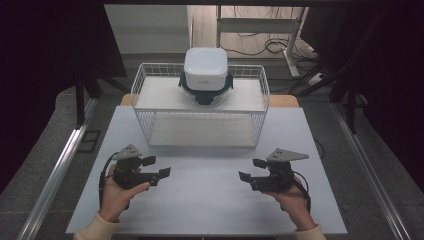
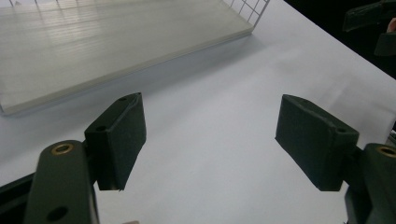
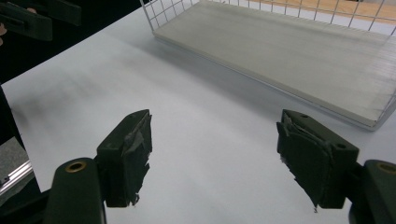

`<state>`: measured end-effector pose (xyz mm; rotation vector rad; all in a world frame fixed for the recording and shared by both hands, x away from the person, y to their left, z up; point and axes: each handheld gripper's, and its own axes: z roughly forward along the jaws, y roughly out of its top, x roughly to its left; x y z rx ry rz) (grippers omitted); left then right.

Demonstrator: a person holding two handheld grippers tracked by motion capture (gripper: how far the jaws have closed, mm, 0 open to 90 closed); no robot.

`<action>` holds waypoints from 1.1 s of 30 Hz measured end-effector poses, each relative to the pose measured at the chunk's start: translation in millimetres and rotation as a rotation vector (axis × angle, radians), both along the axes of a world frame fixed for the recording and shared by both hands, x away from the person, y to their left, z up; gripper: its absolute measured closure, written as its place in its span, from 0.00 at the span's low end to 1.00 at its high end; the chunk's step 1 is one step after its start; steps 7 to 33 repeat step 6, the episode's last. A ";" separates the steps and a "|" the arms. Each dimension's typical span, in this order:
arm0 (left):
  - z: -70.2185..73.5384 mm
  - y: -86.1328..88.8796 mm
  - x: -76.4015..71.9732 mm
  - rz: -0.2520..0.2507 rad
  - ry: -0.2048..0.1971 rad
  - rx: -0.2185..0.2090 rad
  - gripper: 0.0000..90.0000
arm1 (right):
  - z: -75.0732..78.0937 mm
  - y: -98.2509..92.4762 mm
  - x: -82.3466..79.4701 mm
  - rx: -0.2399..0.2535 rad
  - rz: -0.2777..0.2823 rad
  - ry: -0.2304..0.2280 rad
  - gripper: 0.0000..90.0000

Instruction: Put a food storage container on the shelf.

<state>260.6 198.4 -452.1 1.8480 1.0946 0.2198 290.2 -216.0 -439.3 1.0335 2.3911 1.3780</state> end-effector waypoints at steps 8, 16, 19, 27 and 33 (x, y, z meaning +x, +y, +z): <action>-0.5 0.0 0.2 -0.003 -0.004 0.000 0.26 | 1.1 -2.0 0.2 0.012 -0.001 -0.016 0.28; -0.5 0.0 0.2 -0.003 -0.004 0.000 0.26 | 1.1 -2.0 0.2 0.012 -0.001 -0.016 0.28; -0.5 0.0 0.2 -0.003 -0.004 0.000 0.26 | 1.1 -2.0 0.2 0.012 -0.001 -0.016 0.28; -0.5 0.0 0.2 -0.003 -0.004 0.000 0.26 | 1.1 -2.0 0.2 0.012 -0.001 -0.016 0.28; -0.5 0.0 0.2 -0.003 -0.004 0.000 0.26 | 1.1 -2.0 0.2 0.012 -0.001 -0.016 0.28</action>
